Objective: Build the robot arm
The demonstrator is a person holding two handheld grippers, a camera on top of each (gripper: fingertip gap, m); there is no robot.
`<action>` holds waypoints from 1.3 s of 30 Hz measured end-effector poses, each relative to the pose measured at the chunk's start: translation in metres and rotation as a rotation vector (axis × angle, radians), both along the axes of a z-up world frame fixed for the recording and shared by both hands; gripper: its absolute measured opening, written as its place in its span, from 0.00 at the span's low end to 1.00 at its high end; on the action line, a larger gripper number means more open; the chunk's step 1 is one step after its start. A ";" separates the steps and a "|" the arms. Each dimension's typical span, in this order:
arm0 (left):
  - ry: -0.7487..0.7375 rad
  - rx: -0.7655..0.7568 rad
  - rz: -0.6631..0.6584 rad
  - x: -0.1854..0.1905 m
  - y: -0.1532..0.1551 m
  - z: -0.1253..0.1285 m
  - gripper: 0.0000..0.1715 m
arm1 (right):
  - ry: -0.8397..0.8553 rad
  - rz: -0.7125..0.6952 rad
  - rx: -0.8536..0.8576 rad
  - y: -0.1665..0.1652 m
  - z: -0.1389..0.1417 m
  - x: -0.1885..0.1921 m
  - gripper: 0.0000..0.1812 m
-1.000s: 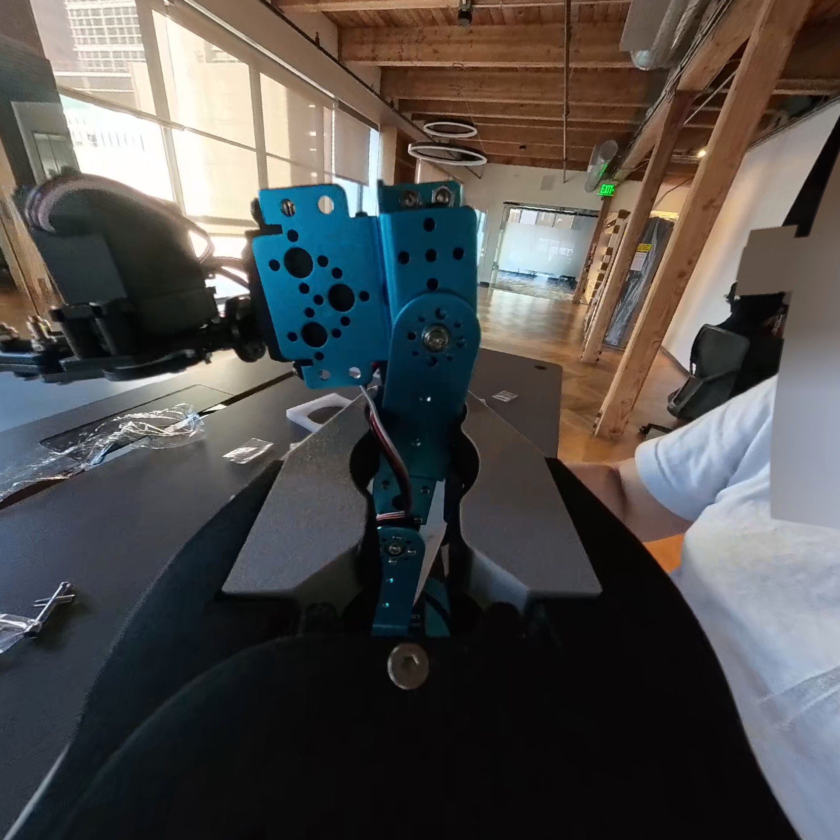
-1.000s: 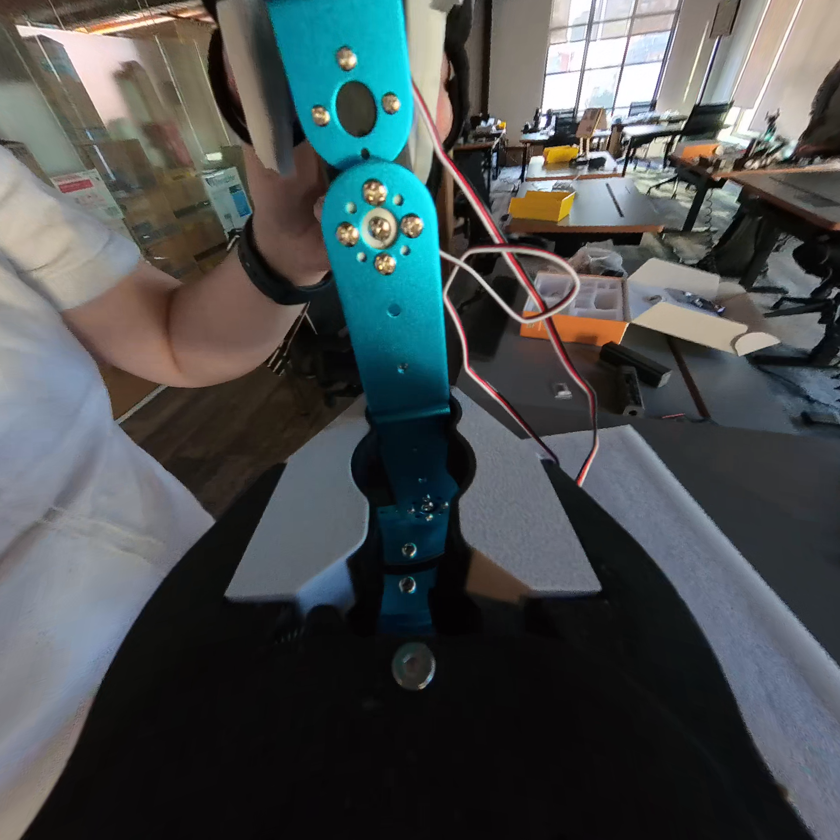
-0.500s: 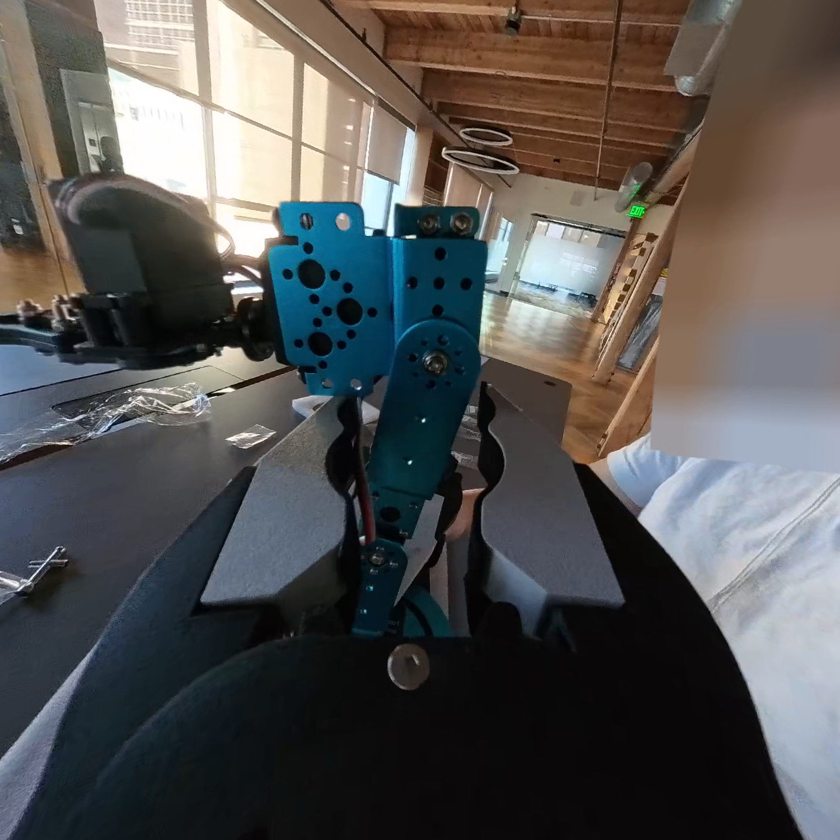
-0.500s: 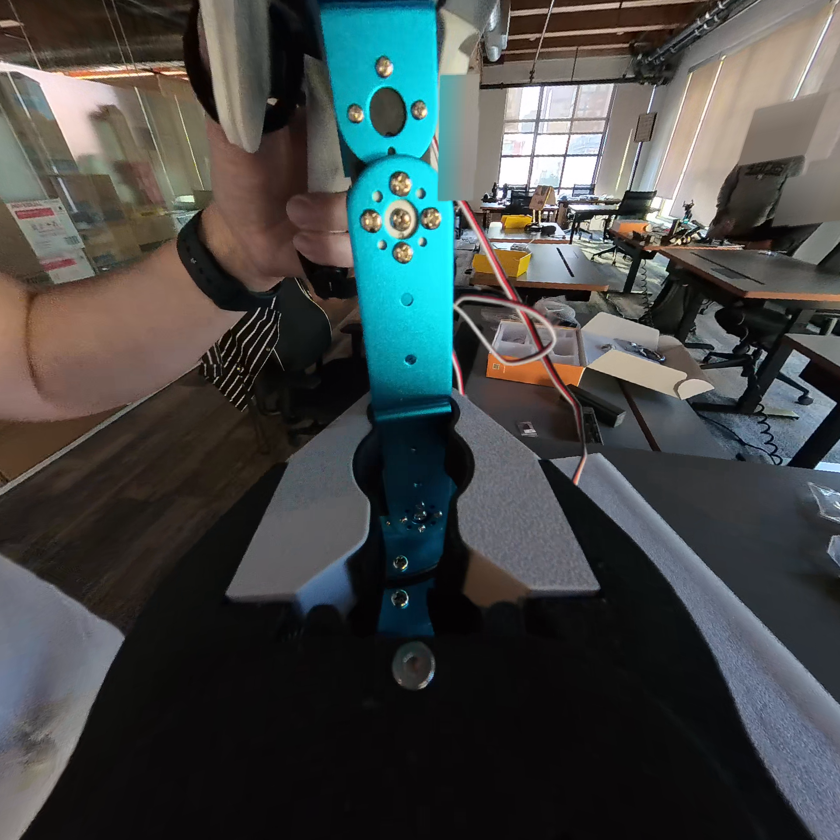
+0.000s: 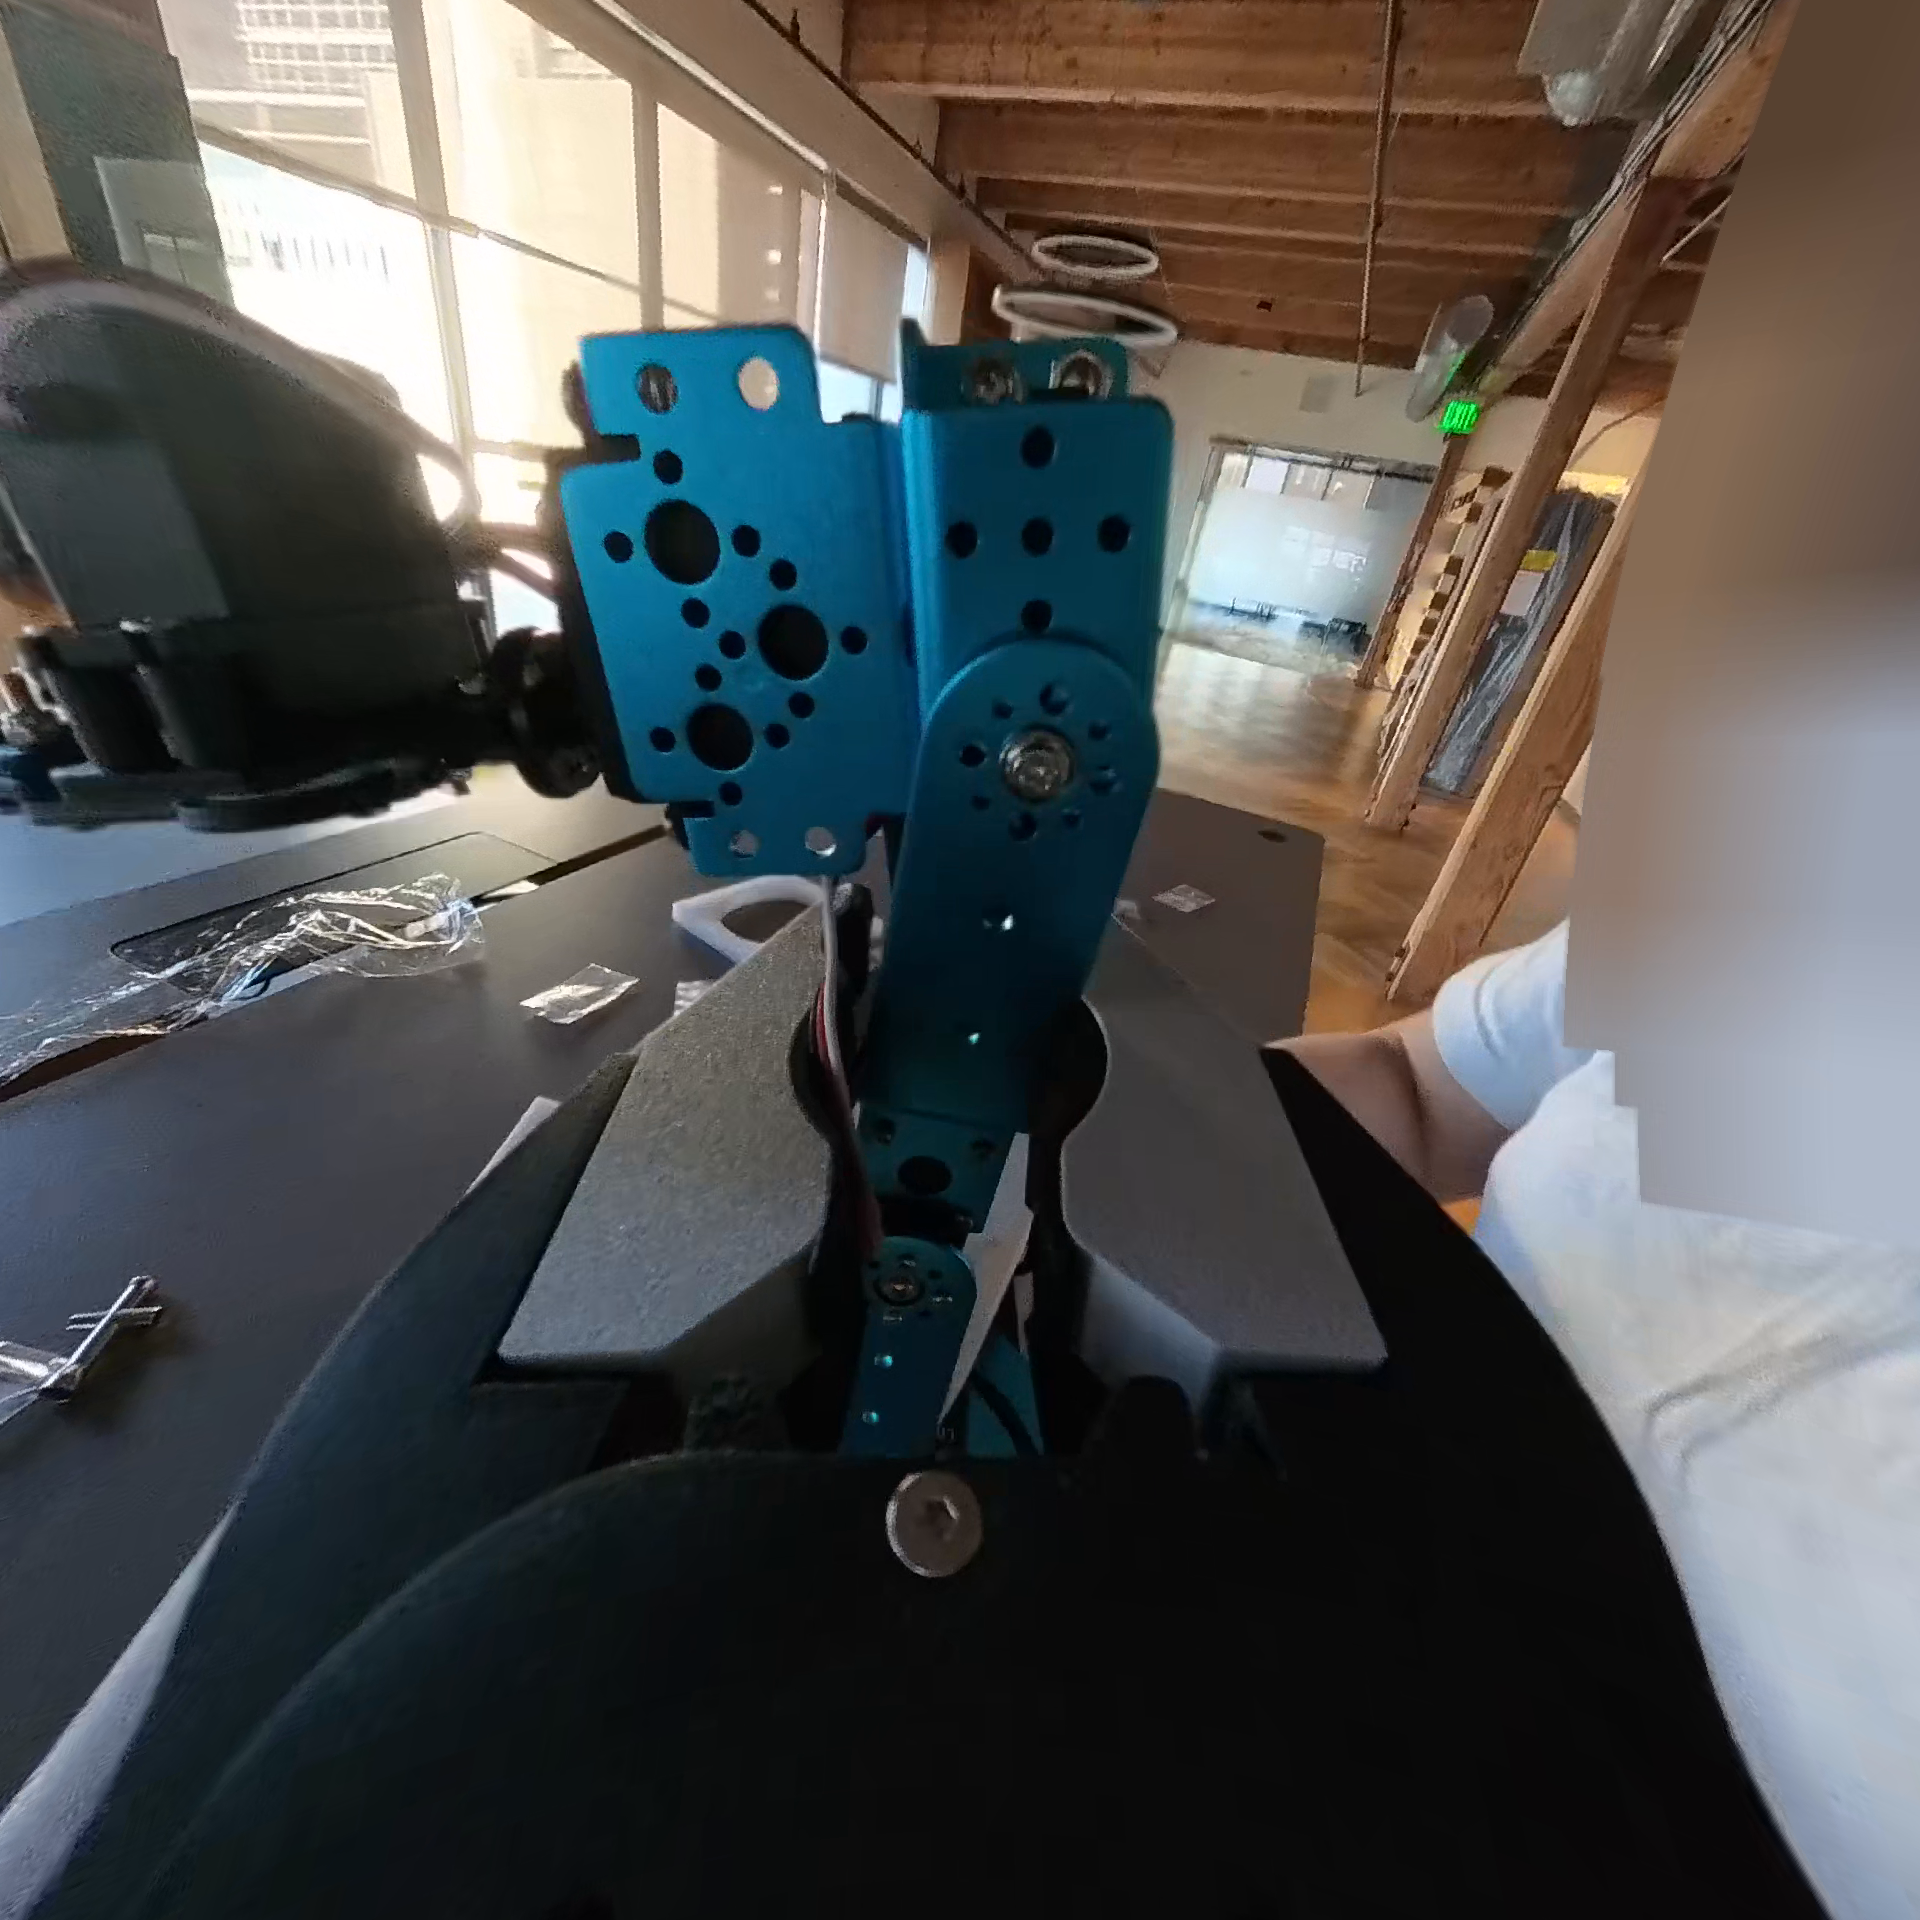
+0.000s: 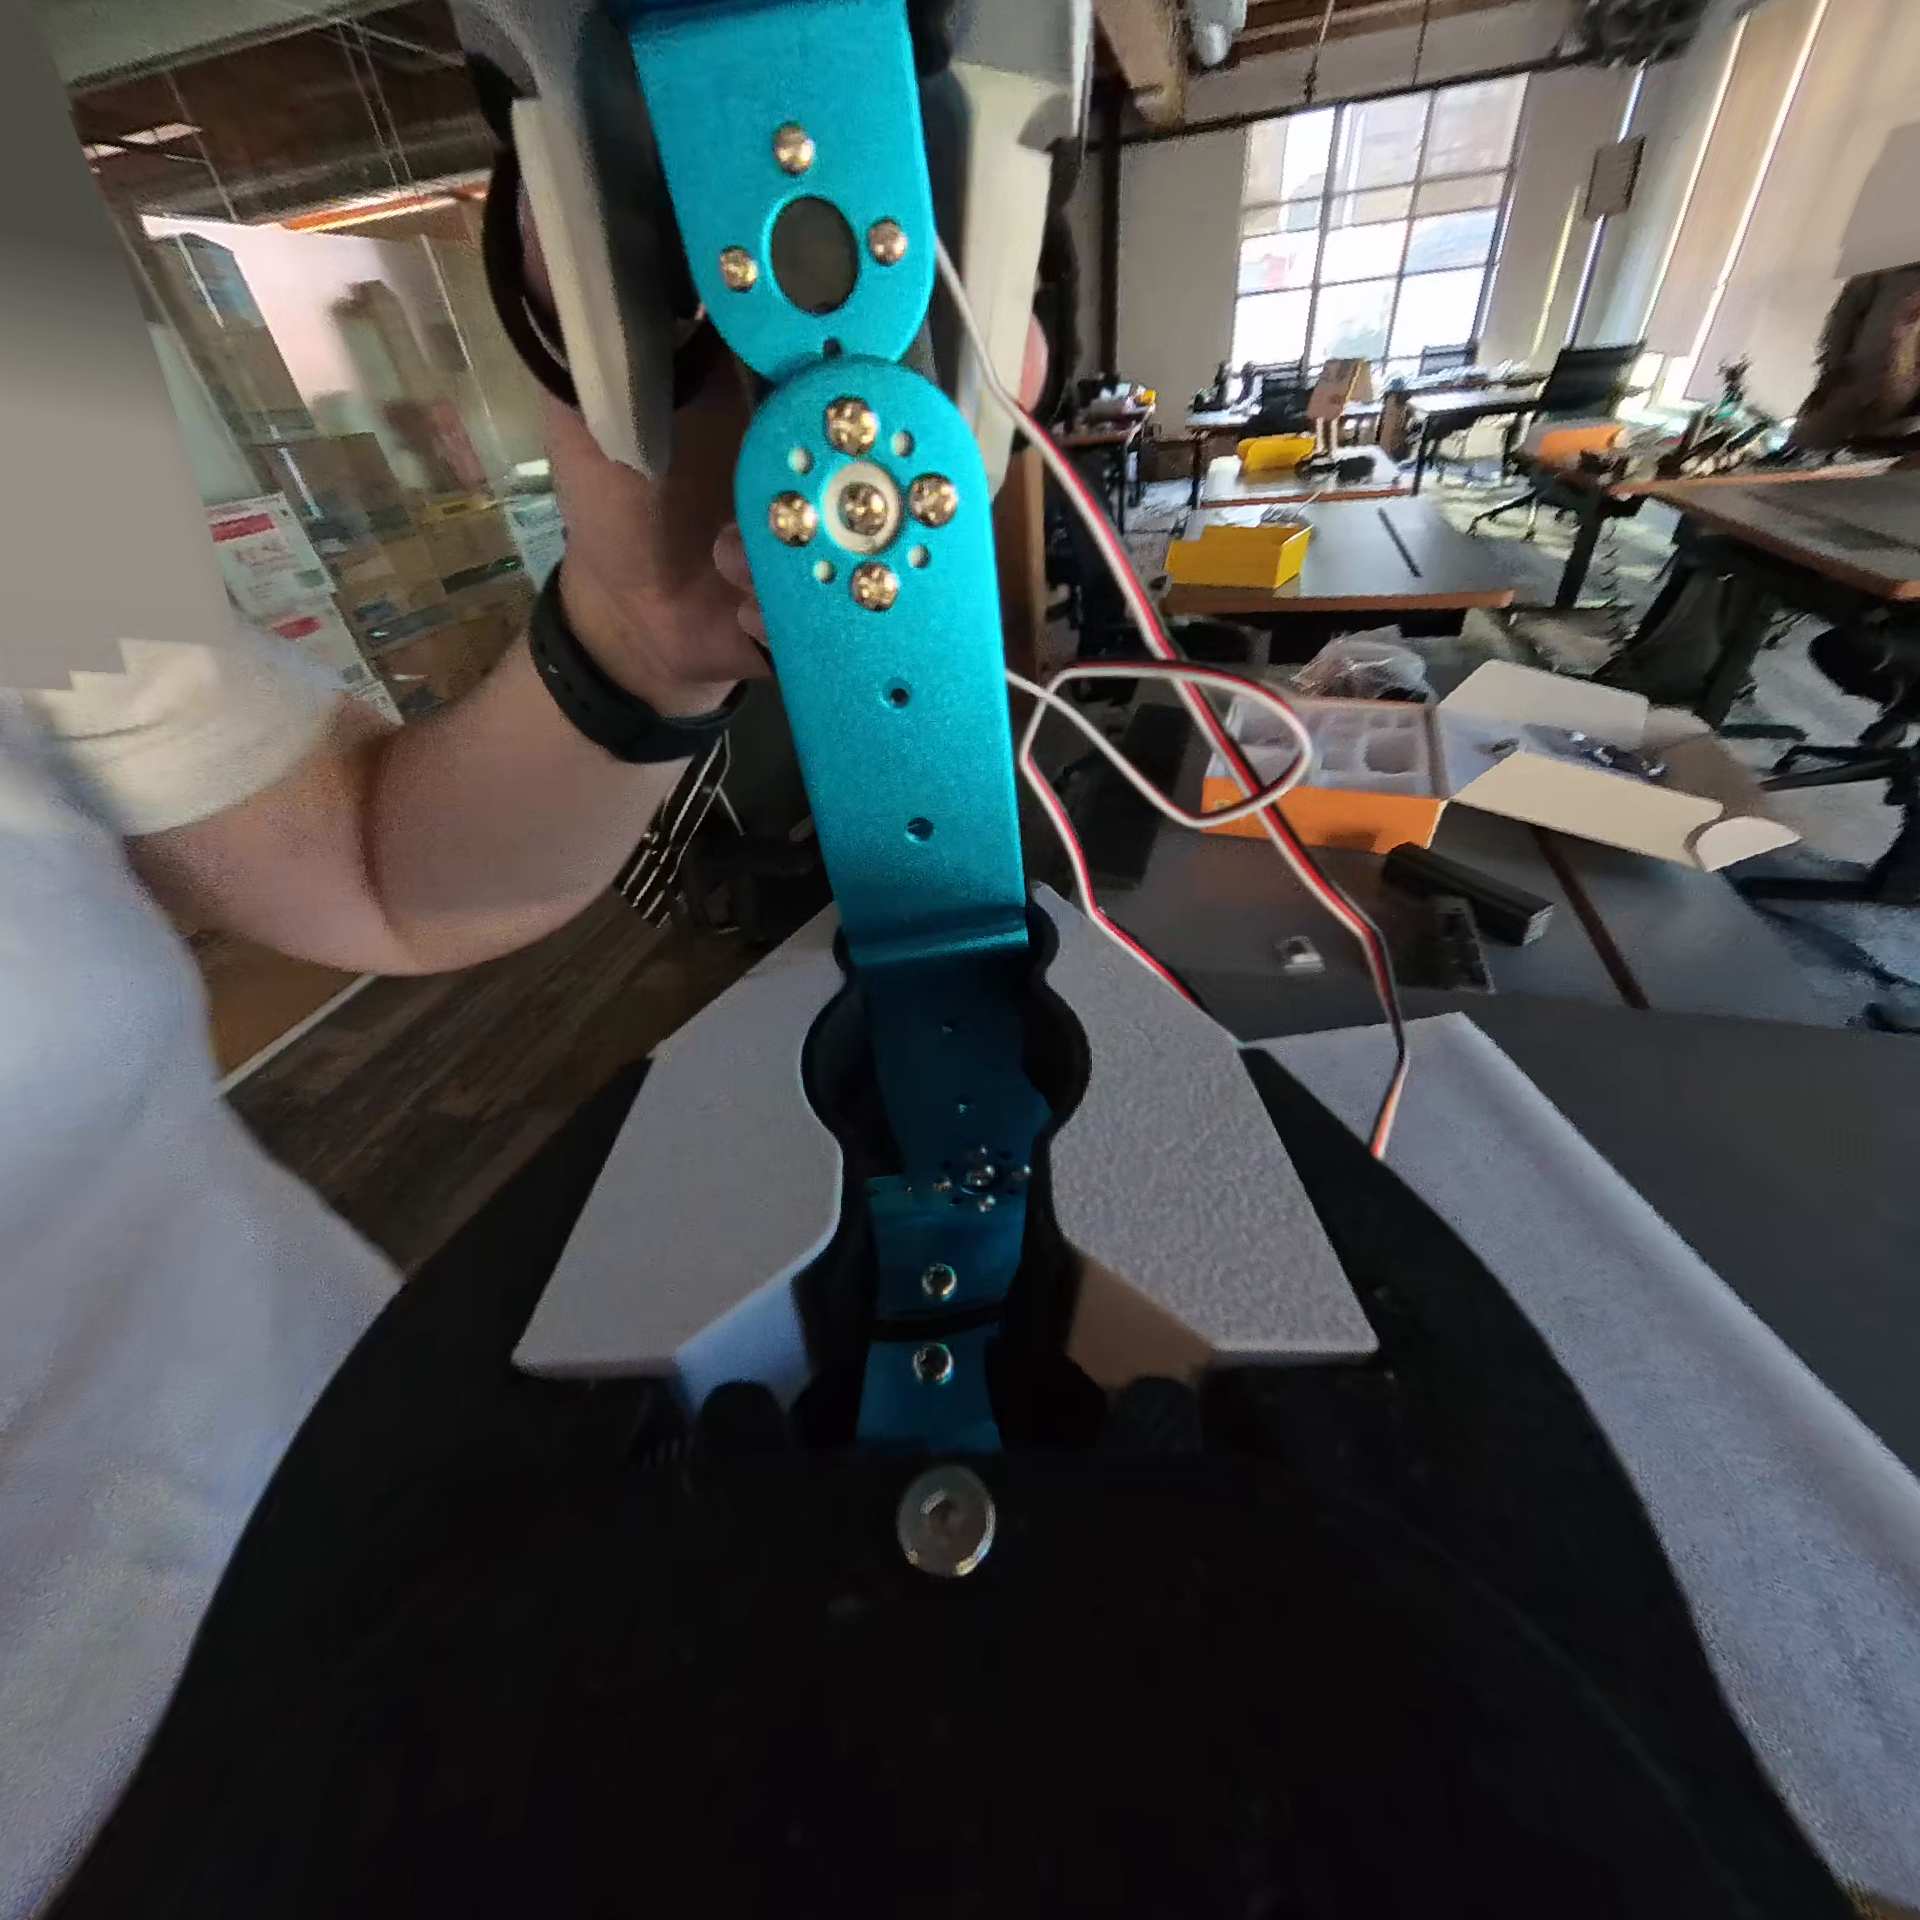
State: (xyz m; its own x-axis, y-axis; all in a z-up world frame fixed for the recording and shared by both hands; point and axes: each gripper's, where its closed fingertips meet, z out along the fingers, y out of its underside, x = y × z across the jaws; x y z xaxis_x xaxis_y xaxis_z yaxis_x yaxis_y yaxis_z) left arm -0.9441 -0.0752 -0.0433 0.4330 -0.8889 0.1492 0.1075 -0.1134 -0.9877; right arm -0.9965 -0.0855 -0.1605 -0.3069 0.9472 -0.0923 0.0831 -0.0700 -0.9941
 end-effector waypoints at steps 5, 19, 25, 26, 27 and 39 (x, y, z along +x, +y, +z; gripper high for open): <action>-0.056 0.034 -0.056 0.003 -0.003 0.001 0.17 | -0.056 0.046 -0.061 -0.003 -0.005 0.006 0.13; -0.122 0.050 -0.124 -0.004 -0.008 0.004 0.18 | -0.043 -0.017 -0.018 -0.003 -0.004 0.000 0.12; -0.121 0.075 -0.088 -0.020 -0.014 0.001 0.16 | -0.057 0.004 -0.042 -0.012 -0.002 -0.016 0.19; -0.118 0.069 -0.084 -0.024 -0.014 0.000 0.16 | -0.057 -0.010 -0.031 -0.012 -0.002 -0.018 0.19; -0.114 0.064 -0.079 -0.027 -0.015 -0.001 0.16 | -0.056 -0.036 -0.014 -0.009 -0.002 -0.021 0.16; -0.007 0.024 -0.055 -0.015 -0.013 -0.005 0.17 | -0.027 0.032 0.038 -0.013 -0.001 -0.017 0.17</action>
